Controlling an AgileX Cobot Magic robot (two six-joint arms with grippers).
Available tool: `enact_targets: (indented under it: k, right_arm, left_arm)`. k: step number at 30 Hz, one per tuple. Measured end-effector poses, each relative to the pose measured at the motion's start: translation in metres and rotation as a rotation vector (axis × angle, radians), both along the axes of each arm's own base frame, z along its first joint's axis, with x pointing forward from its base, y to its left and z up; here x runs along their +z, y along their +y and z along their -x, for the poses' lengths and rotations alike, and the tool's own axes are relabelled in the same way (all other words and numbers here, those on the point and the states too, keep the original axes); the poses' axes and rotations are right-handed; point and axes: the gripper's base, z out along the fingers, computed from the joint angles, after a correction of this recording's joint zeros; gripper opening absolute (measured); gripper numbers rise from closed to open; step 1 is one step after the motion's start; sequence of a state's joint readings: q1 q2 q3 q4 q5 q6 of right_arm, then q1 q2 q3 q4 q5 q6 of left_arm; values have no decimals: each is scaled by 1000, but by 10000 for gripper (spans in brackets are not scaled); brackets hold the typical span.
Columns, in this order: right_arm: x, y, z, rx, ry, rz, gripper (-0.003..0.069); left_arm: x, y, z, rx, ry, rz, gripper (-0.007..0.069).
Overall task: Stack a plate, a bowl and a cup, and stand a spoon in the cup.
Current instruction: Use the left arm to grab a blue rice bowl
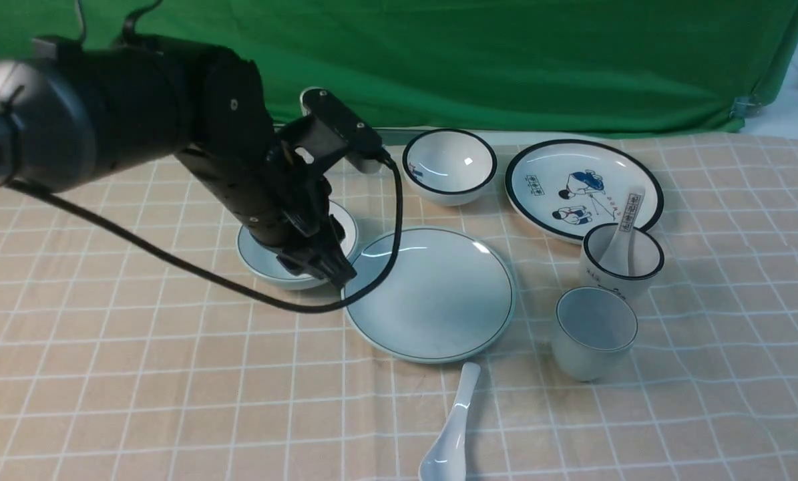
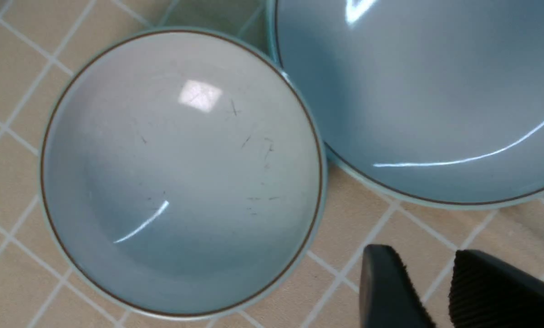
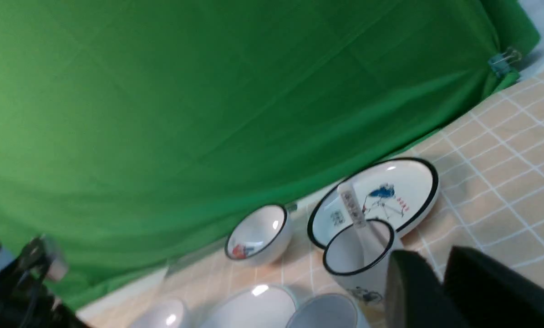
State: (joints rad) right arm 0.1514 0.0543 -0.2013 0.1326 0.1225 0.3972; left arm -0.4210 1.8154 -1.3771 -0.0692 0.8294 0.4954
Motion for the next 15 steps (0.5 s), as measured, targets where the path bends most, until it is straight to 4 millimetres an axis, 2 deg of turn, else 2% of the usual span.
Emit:
enact_targets:
  k: [1,2,4,8,11,12,15]
  right_arm:
    - [6,2,1,34,20,57,124]
    - [9,2,1,34,10,64,123]
    - [29,6,4,133,50,165,122]
    - [36,11,2,223,86,195,122]
    - [34,15,0,270,112,205,122]
    - [33,16,0,289,123,208,123]
    - [32,18,1,334,139,206,124]
  left_arm:
    - [-7,0,-4,-3,14,-10,286]
    - [-7,1,-5,-2,14,-12,286]
    - [-26,0,-14,-31,22,-44,372]
    - [-47,0,-25,-73,-9,-107,397]
    - [-55,1,-29,-90,-18,-138,367]
    - [-58,1,-30,-93,-15,-146,336]
    - [-61,2,-30,-92,-8,-156,147]
